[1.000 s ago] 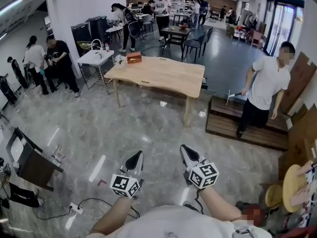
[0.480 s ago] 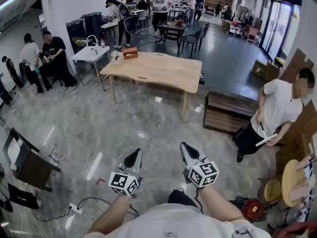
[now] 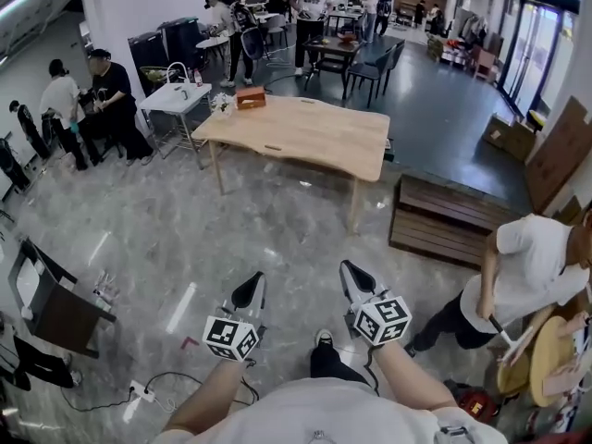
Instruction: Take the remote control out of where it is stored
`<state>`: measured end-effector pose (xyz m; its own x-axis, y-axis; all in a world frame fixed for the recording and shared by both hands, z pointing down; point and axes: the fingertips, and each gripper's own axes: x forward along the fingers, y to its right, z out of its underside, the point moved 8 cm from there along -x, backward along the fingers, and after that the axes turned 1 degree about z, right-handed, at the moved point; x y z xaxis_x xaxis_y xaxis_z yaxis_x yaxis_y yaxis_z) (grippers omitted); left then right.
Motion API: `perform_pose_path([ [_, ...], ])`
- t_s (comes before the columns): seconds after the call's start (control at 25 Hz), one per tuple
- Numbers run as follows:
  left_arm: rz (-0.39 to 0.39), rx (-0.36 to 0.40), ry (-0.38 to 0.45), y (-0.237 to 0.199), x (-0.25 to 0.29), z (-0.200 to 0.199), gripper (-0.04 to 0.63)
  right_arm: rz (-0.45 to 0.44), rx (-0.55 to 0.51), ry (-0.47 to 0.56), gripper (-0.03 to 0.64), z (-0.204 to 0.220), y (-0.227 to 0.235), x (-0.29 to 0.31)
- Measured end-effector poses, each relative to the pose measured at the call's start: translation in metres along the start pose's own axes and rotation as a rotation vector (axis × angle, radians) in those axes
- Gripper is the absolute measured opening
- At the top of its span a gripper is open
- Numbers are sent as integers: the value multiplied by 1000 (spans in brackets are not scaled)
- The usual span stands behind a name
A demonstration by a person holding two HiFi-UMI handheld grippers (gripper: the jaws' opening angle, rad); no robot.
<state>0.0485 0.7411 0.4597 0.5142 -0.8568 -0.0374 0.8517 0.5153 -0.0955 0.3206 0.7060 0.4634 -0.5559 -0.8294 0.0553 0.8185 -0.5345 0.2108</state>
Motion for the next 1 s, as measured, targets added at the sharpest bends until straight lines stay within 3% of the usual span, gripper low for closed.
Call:
perform_pose_path([
  [0.64,-122,-1,10,-65,168,-16,0,-93,28,-30,28,-49,137,156],
  [1.0,-195,15,6,-97,226,-7,0,-113,56,-70,28,-43,192,228],
])
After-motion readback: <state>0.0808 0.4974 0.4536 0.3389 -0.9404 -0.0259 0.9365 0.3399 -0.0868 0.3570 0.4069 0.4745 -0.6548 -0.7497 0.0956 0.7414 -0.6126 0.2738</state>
